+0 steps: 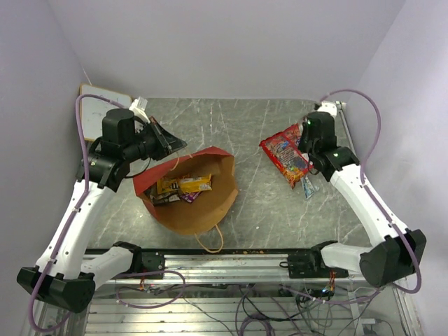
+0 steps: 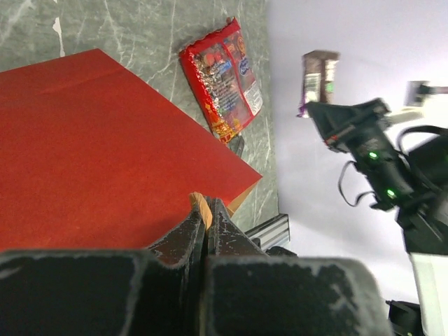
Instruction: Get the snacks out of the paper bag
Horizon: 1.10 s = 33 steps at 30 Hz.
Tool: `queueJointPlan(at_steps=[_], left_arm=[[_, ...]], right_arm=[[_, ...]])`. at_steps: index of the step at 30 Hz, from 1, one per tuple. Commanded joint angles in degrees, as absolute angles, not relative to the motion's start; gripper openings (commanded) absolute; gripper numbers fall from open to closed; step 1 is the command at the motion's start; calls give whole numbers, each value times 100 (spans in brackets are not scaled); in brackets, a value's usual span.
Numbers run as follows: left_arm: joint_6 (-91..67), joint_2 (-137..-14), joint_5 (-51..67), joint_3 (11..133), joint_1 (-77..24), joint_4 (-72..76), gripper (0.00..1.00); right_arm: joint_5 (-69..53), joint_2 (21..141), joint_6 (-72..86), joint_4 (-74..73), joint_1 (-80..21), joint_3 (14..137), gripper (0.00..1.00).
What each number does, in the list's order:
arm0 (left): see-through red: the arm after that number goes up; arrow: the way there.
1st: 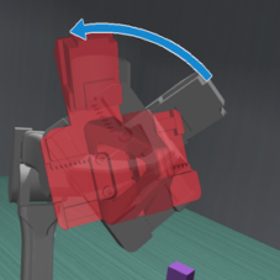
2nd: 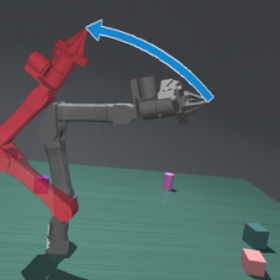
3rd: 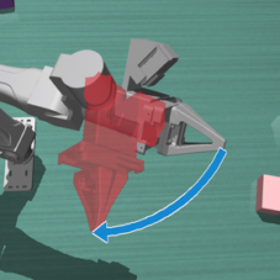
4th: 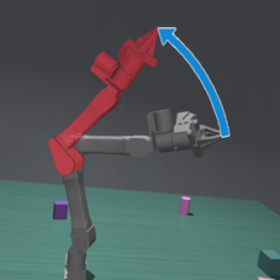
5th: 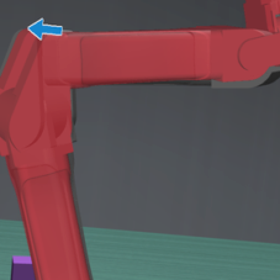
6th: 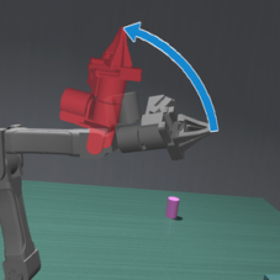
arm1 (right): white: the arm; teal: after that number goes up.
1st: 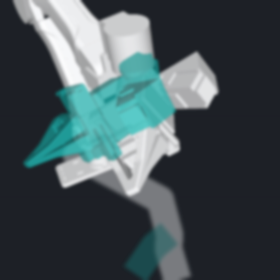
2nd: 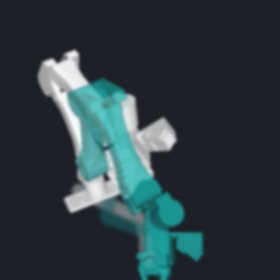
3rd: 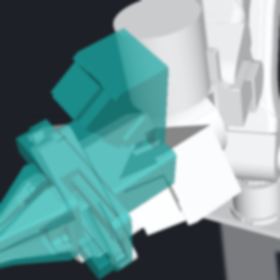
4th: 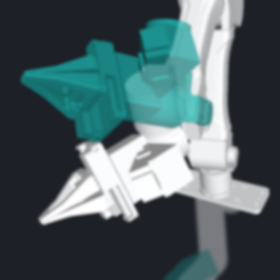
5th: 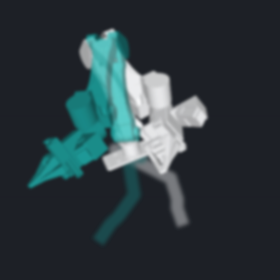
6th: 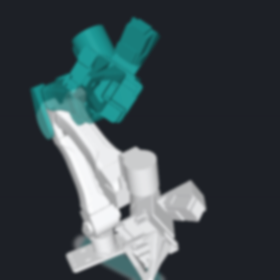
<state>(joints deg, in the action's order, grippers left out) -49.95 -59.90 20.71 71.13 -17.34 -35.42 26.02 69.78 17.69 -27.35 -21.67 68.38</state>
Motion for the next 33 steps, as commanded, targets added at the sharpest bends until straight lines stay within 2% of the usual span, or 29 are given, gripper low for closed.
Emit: queueJointPlan(at_steps=[1, 9, 17, 18, 21, 24, 27, 29, 33], left_arm=[[-4783, -5973, 2378, 7171, -1740, -3472, 7], [-4014, -6310, 2492, 7821, -1738, -4071, 7], [-3624, -6422, 2437, 8199, -1740, -4540, 7], [-3654, -6389, 2432, 8142, -1739, -4490, 7], [-3835, -6273, 2519, 7936, -1740, -4262, 7], [-3828, -6284, 2633, 7979, -1736, -4278, 7], [-3770, -6299, 2500, 8080, -1739, -4361, 7], [-3790, -6329, 2507, 8124, -1740, -4341, 7], [-3848, -6352, 2489, 8098, -1738, -4252, 7]], right_arm=[[2112, 6789, 2277, -2625, -1219, 6016, 0], [1736, 7005, 2930, -2124, 289, 4905, 0], [1316, 7413, 3511, -1462, 1058, 4233, 0], [1082, 7487, 3546, -1230, 1163, 4145, 2], [556, 7786, 3228, -498, 1235, 3828, 24], [459, 8048, 3194, -1023, 1257, 4037, 33], [444, 7661, 3182, -1086, 1265, 3845, 43], [535, 7382, 3128, -1316, 1266, 3858, 45], [643, 7295, 2850, -1779, 1230, 4090, 55]])
